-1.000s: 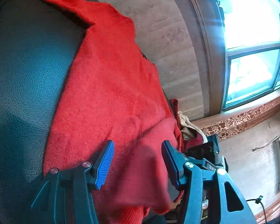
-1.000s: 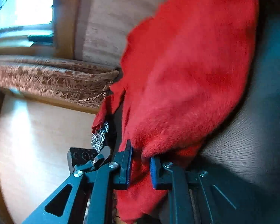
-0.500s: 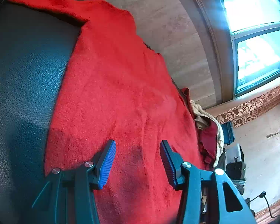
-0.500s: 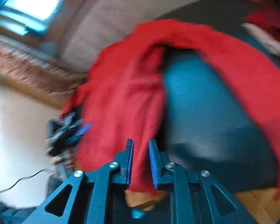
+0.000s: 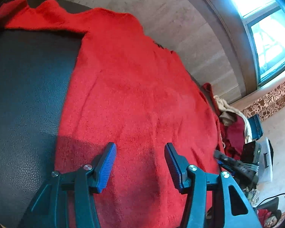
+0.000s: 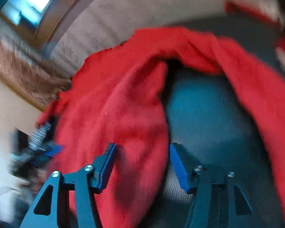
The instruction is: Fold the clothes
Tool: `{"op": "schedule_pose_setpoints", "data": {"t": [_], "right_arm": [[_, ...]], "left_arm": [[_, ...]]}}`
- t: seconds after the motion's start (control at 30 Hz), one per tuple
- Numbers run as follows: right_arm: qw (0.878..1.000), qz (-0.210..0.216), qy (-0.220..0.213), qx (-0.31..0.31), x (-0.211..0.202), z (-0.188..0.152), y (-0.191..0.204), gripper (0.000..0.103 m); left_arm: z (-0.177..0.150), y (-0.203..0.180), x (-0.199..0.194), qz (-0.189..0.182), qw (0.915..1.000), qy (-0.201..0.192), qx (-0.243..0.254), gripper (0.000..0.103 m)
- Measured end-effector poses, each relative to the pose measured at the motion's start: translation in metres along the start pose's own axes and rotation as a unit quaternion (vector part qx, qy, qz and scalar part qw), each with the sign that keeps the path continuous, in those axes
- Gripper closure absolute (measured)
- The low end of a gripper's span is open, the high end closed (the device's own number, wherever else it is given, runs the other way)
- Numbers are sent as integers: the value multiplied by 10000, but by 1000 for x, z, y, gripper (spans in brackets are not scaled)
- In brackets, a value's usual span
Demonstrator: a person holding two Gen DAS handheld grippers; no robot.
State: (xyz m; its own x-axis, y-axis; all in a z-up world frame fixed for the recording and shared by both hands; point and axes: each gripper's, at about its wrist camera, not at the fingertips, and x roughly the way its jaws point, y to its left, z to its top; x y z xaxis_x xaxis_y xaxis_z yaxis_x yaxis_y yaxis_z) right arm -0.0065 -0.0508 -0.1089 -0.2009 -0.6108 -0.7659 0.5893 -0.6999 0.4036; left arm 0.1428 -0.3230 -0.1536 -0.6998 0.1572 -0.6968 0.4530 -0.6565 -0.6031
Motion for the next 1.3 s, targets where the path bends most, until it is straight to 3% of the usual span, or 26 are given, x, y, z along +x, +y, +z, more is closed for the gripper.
{"op": "schedule_pose_setpoints", "data": {"t": [0.1, 0.13, 0.17, 0.2, 0.23, 0.3, 0.43, 0.5, 0.63, 0.73, 0.8, 0.93, 1.07, 1.1, 1.17, 1.2, 1.23, 1.3], "right_arm": [[9905, -926, 75, -1017, 3, -6, 22, 83], [9816, -1261, 152, -1428, 2, -11, 27, 83], [9745, -1528, 161, -1637, -1, -15, 27, 81], [9667, -1781, 170, -1829, -4, -18, 26, 67], [9731, -1685, 177, -1561, -9, -17, 16, 49], [9834, -1486, 187, -1024, -19, -16, -3, 31], [9945, -931, -203, -437, -39, -10, -13, 33], [9920, -1081, -366, -549, -48, -6, -9, 35], [9630, -2386, -578, -1116, -73, -10, -22, 32], [9463, -2996, -119, -1212, -80, -30, -51, 31], [9412, -3221, 10, -1014, -85, -47, -71, 32], [9594, -2791, -305, -257, -104, -67, -104, 30], [9648, -2607, -230, -273, -105, -61, -108, 30], [9660, -2560, -212, -277, -105, -59, -109, 34], [9685, -2468, -174, -285, -105, -56, -111, 53], [9697, -2421, -156, -289, -105, -55, -112, 78], [9709, -2374, -137, -293, -105, -53, -113, 89], [9751, -2201, -154, -217, -108, -50, -114, 89]], "left_arm": [[-2, 0, -1, 44, 10000, -25, 55, 49], [-3, 0, -1, 66, 9999, -44, 72, 49], [-5, 1, -2, 77, 9999, -73, 75, 49], [-6, 1, -2, 87, 9999, -101, 78, 49], [-8, 1, -2, 113, 9998, -135, 87, 49], [-9, -4, -4, 247, 9995, -143, 122, 49], [-7, -23, -8, 636, 9970, -151, 415, 49], [-2, -33, -13, 705, 9951, -279, 627, 49], [8, -37, -16, 747, 9937, -414, 719, 49], [10, -33, -4, 870, 9940, -316, 592, 49], [6, -28, 4, 949, 9938, -197, 539, 49], [-1, -23, 6, 979, 9927, -242, 656, 48], [-1, -22, 7, 919, 9940, -275, 516, 45], [-2, -20, 7, 884, 9945, -303, 469, 45], [-3, -18, 5, 830, 9951, -354, 404, 45], [-4, -17, 5, 822, 9951, -375, 404, 45], [-5, -16, 4, 816, 9951, -384, 407, 45], [-5, -15, 3, 795, 9953, -383, 405, 45]]}}
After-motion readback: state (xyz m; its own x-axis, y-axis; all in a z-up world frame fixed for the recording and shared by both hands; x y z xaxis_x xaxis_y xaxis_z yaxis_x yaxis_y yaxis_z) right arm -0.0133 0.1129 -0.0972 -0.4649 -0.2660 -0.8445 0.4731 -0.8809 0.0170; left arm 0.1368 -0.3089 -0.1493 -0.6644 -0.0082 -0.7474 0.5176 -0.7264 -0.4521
